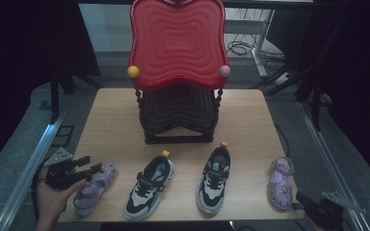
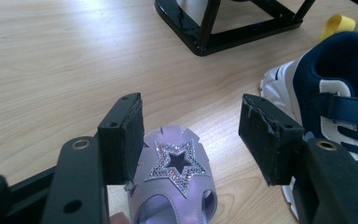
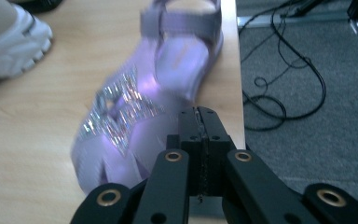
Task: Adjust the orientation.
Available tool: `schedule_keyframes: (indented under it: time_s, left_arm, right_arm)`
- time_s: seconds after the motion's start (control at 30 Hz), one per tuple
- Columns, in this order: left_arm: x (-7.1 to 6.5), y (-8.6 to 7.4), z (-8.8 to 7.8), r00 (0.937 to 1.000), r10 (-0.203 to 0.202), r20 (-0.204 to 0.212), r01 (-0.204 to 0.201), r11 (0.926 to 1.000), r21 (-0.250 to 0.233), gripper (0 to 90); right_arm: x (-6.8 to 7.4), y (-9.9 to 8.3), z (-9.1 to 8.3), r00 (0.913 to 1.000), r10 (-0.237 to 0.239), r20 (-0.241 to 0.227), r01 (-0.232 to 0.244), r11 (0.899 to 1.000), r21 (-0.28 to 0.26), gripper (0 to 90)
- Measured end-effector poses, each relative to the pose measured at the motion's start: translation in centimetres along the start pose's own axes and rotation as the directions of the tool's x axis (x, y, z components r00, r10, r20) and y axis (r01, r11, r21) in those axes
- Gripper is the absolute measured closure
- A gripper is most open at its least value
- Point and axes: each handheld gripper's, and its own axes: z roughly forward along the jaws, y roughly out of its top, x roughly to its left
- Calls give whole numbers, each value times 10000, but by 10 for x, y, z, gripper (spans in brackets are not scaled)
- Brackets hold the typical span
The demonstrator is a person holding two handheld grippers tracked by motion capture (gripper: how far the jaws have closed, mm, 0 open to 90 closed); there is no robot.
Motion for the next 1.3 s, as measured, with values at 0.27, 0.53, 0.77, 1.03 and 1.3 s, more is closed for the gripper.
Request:
schedule_keyframes:
  time_s: [0.27,0.53,0.77,1.03,1.3]
  left_arm:
    - [-2,-1,3,10000,27,24,-28,9999,119,401]
    - [1,-2,1,10000,-59,-70,60,9999,118,402]
    - [1,-2,2,9999,-76,-67,77,9998,162,402]
    - [2,-3,3,10000,-70,-71,72,9997,217,403]
    - [3,-3,2,9999,-93,-70,94,9997,230,403]
  right_arm:
    - [4,-3,7,9997,-222,-65,223,9994,261,897]
    - [11,0,11,9987,-498,84,494,9982,354,898]
    - [13,0,11,9988,-479,80,476,9981,386,898]
    - [16,1,11,9986,-521,73,518,9979,400,898]
    - [20,1,12,9979,-648,-47,649,9969,433,899]
